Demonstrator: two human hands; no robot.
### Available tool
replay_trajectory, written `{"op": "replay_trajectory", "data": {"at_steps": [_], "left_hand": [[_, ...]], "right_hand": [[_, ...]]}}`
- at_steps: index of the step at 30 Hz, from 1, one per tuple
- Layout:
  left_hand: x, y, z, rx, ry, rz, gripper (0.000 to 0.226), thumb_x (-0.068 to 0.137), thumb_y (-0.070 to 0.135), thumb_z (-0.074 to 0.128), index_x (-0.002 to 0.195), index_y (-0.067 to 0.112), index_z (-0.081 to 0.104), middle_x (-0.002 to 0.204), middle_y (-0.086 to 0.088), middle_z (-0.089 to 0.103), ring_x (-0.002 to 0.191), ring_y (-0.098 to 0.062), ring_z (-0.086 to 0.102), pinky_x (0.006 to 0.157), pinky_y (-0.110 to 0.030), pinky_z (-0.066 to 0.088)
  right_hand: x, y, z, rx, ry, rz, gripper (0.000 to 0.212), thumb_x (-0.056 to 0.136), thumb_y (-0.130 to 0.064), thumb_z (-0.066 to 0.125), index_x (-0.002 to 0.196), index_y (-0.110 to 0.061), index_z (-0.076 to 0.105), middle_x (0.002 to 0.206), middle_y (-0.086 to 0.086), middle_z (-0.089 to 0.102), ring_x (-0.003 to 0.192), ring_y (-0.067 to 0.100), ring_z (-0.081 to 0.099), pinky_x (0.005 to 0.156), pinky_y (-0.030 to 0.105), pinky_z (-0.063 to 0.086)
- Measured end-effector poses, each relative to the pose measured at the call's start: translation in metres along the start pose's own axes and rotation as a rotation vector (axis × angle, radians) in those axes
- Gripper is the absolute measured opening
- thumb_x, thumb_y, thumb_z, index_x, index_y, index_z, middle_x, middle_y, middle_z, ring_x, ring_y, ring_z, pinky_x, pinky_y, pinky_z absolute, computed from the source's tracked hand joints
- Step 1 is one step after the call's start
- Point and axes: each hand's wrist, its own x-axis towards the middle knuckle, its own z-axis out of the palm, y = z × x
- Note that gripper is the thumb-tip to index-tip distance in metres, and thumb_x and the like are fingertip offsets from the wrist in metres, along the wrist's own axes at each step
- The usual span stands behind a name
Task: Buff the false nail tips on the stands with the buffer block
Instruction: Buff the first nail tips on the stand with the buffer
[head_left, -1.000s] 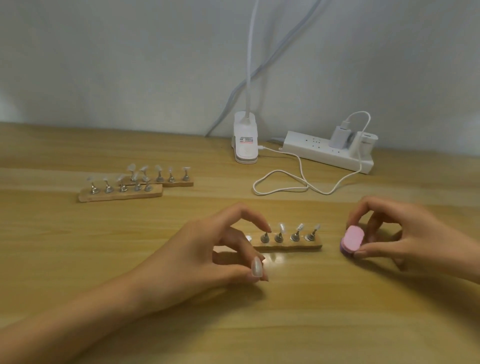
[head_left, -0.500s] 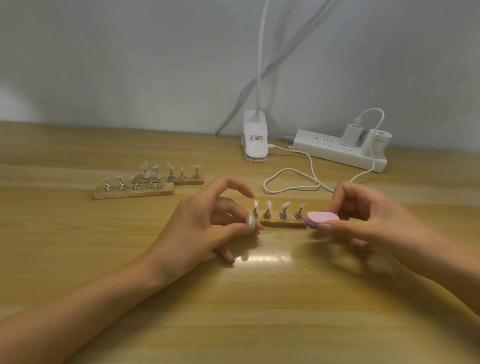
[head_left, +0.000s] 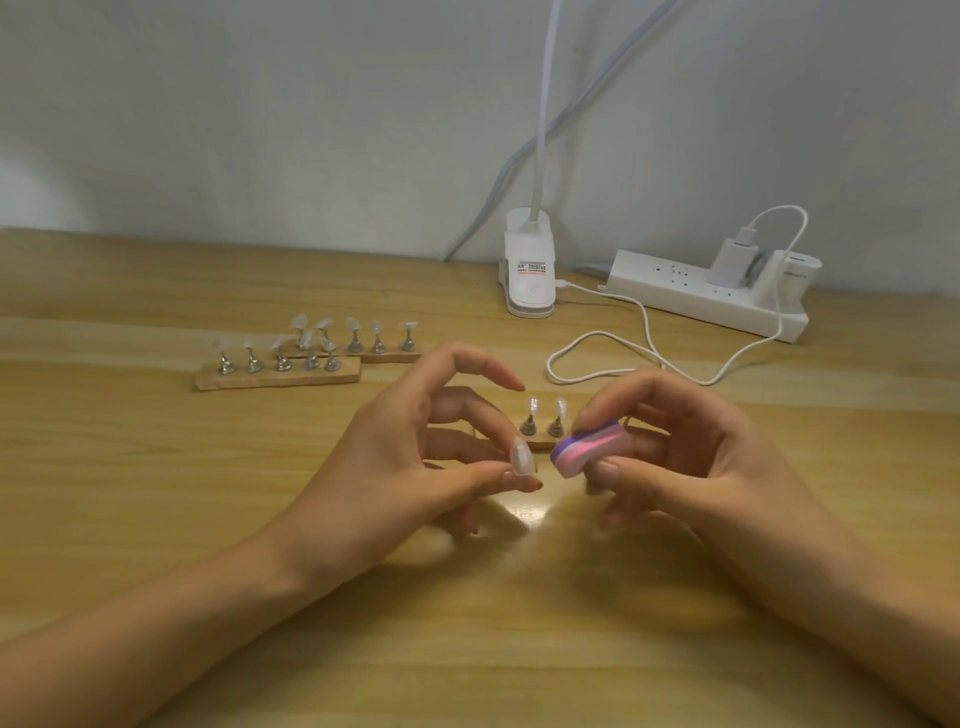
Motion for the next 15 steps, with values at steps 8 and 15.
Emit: {"op": "replay_trajectory", "data": {"at_steps": [8, 15], "left_hand": [[-0.0022, 0.0003, 0.0055, 0.094, 0.030, 0.037, 0.049, 0.078, 0.009, 0.084, 0.112, 0.034, 0.059, 0.075, 0.001, 0.069, 0.082, -0.022, 0.074, 0.044, -0.030, 0.053], [-0.0013, 0.0008, 0.0091, 0.066, 0.057, 0.053, 0.051, 0.076, 0.012, 0.082, 0.114, 0.035, 0.059, 0.072, 0.001, 0.068, 0.075, -0.019, 0.072, 0.041, -0.031, 0.051]], "right_hand": [[0.0012, 0.0049, 0.0079, 0.235, 0.108, -0.016, 0.008, 0.076, -0.025, 0.072, 0.081, -0.023, 0.078, 0.091, 0.002, 0.077, 0.086, 0.015, 0.075, 0.074, 0.022, 0.058], [0.0007, 0.0058, 0.0092, 0.096, 0.095, -0.024, 0.032, 0.065, -0.028, 0.091, 0.094, -0.023, 0.078, 0.100, 0.002, 0.076, 0.088, 0.018, 0.074, 0.075, 0.022, 0.057]]}}
